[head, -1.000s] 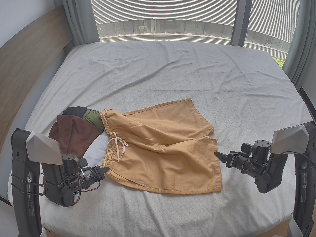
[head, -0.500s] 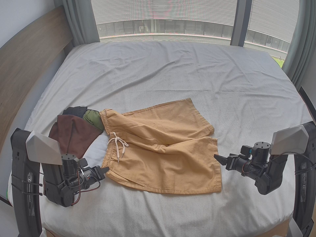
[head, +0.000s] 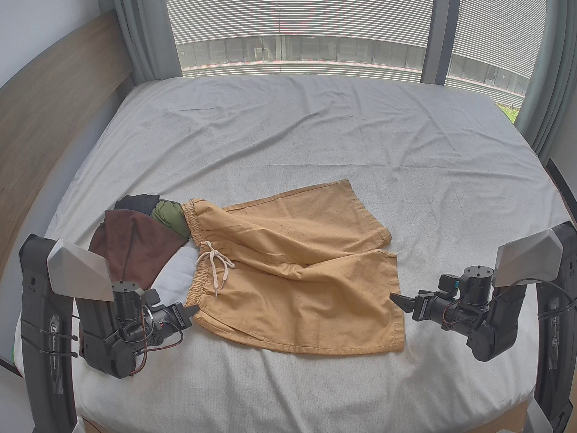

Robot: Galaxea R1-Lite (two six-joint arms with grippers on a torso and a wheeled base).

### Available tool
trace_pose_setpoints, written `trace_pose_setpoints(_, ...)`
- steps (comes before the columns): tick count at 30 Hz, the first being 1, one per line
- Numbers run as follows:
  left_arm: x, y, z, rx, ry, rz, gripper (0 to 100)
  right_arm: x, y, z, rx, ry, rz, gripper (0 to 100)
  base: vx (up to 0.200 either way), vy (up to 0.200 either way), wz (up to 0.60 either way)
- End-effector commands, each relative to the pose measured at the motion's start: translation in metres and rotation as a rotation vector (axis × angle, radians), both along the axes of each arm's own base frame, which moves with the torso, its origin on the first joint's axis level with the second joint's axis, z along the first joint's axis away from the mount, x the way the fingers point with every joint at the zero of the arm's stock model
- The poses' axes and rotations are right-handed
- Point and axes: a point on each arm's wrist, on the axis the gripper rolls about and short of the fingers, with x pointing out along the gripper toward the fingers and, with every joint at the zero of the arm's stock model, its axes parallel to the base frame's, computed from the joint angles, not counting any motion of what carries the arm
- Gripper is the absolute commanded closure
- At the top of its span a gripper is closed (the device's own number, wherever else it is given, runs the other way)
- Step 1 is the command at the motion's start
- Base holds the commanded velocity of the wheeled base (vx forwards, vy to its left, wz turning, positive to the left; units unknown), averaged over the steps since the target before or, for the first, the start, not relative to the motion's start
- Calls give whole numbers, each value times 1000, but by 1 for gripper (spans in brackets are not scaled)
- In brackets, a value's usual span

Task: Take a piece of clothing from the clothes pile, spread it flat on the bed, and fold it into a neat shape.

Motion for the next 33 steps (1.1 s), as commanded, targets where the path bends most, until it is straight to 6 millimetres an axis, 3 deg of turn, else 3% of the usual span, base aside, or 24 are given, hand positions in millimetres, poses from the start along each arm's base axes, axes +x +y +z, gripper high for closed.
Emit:
trace_pose_setpoints(1,0,0,0,0,1,1,100,-2,1,-3,-1,14,4,0,0,0,0)
trace_pose_setpoints(26,-2,0,0,4,5,-1,100,-30,5,-17,21,140,112,0,0,0,0)
trace_pose_setpoints(33,-1,0,0,5,1,-2,100,-31,6,-31,23,183,125,0,0,0,0)
